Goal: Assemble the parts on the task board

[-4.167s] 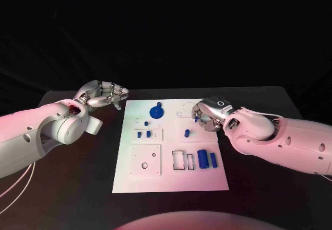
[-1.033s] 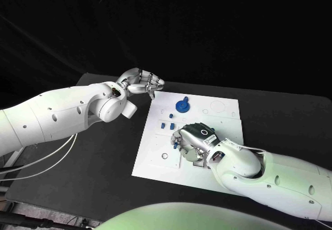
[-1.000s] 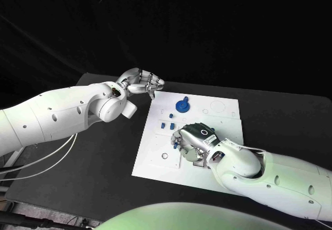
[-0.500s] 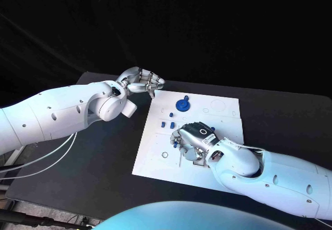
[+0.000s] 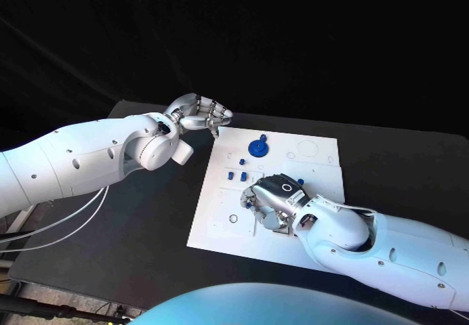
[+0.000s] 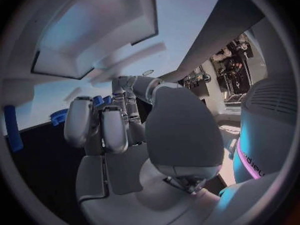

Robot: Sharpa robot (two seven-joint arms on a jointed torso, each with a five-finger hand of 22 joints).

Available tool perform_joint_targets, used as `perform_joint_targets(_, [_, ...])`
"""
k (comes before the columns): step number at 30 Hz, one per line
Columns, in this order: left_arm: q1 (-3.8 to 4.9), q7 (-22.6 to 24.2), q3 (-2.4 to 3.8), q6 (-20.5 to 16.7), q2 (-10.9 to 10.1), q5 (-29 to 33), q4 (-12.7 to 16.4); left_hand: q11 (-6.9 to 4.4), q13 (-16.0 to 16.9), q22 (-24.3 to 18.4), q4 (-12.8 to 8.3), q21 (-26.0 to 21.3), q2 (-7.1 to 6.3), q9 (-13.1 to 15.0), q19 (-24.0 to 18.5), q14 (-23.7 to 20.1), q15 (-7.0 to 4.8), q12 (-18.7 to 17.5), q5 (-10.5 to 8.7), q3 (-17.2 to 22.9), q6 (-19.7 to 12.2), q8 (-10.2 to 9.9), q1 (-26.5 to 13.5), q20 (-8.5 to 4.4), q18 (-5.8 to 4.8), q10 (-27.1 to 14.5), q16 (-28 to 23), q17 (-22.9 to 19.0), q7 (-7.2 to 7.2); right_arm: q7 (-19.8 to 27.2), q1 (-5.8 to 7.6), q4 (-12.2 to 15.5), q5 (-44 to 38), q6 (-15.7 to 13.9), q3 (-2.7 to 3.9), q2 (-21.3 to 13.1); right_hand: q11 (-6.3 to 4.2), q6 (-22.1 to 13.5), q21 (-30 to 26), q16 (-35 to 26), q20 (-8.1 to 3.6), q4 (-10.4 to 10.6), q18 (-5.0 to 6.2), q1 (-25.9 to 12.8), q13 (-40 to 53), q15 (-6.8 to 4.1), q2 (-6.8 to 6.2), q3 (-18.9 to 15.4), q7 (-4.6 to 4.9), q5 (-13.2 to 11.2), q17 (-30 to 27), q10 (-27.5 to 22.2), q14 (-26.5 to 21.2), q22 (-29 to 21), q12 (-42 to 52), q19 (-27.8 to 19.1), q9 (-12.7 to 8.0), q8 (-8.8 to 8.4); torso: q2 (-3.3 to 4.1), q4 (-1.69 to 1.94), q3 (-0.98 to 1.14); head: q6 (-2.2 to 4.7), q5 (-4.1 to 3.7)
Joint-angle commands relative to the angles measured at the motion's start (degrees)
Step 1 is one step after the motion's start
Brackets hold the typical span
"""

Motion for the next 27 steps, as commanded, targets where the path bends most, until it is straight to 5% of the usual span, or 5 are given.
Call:
perform_joint_targets(1, [0.02, 0.28, 0.03, 0.74, 0.05, -0.19, 0.11, 0.08, -0.03, -0.05, 0.0, -0.37, 0.01, -0.04, -0.02, -0.09, 0.3, 0.19, 0.12, -0.4, -0.35, -0.18, -0.23, 0.32, 0.85, -0.52, -0.08, 0.03, -0.02, 0.98, -0.27, 0.14, -0.38, 2.38, -0.25, -0.27, -1.42, -0.03, -0.37, -0.34, -0.16, -0.1, -0.4, -0.43, 0.12, -0.2, 0.3, 0.25, 0.28, 0.25, 0.0, 1.37, 0.45, 2.69, 0.1, -0.33, 0.09, 0.19, 0.02, -0.03, 0.06, -0.02, 0.04])
perform_joint_targets(6, [0.02, 0.26, 0.03, 0.74, 0.05, -0.2, 0.07, 0.08, -0.03, -0.05, 0.0, -0.37, 0.01, -0.04, -0.02, -0.09, 0.3, 0.19, 0.12, -0.4, -0.35, -0.18, -0.23, 0.32, 0.85, -0.52, -0.08, 0.03, -0.02, 0.91, -0.27, -0.09, 0.14, 0.99, -0.25, -0.36, -0.09, -3.18, -2.26, -1.7, 0.59, -0.33, -0.04, -1.35, -0.14, 0.83, 0.18, -0.47, 1.8, 0.23, -2.15, -1.46, -0.17, 1.77, -1.86, -1.51, -0.61, -2.05, 0.01, -0.03, 0.07, 0.12, 0.0])
perform_joint_targets(9, [0.02, 0.25, 0.03, 0.76, 0.06, -0.2, 0.05, 0.09, -0.02, -0.07, 0.0, -0.4, 0.04, -0.04, -0.03, -0.14, 0.31, 0.25, 0.13, -0.4, -0.39, -0.2, -0.21, 0.33, 0.85, -0.61, -0.08, 0.03, -0.01, 0.58, -0.26, -0.21, 0.35, 0.53, -0.26, -0.34, 1.14, -6.23, -5.43, -2.92, 1.71, 0.53, 0.54, -3.22, -1.08, 2.04, -1.2, -2.77, 2.58, 0.09, -4.2, -5.63, -0.93, 0.02, -4.16, -3.37, -1.41, -4.3, -0.01, 0.0, 0.08, 0.16, -0.03])
perform_joint_targets(15, [0.02, 0.22, 0.03, 0.81, 0.06, -0.2, 0.02, 0.09, -0.02, -0.07, 0.0, -0.4, 0.04, -0.04, -0.03, -0.14, 0.31, 0.25, 0.13, -0.4, -0.39, -0.2, -0.21, 0.33, 0.85, -0.61, -0.08, 0.03, -0.01, -0.41, -0.26, -0.05, 0.35, -0.31, -0.26, -0.68, 1.98, -7.92, -12.24, -6.58, 2.71, 0.79, 1.86, -3.01, -2.84, 2.82, -2.58, -6.84, 2.56, 0.11, -10.25, -11.36, -3.84, -3.9, -5.28, -6.98, -2.14, -6.32, -0.01, -0.05, 0.02, 0.24, -0.17])
perform_joint_targets(27, [0.02, 0.17, 0.02, 1.15, -0.1, -0.2, -0.22, 0.1, -0.02, -0.09, 0.0, -0.42, 0.04, -0.04, -0.04, -0.18, 0.32, 0.28, 0.13, -0.41, -0.41, -0.2, -0.22, 0.34, 0.85, -0.67, -0.09, 0.03, 0.0, -1.44, 1.1, 4.38, 0.55, -3.22, -0.09, -5.32, 2.04, -7.47, -13.46, -6.88, 2.86, 1.39, 1.93, -1.62, -3.37, 2.85, -1.92, -11.32, 2.68, 0.43, -11.05, -12.97, -4.01, -4.6, -3.51, -6.63, -2.74, -7.39, -0.1, -0.06, 0.03, 0.65, -0.62])
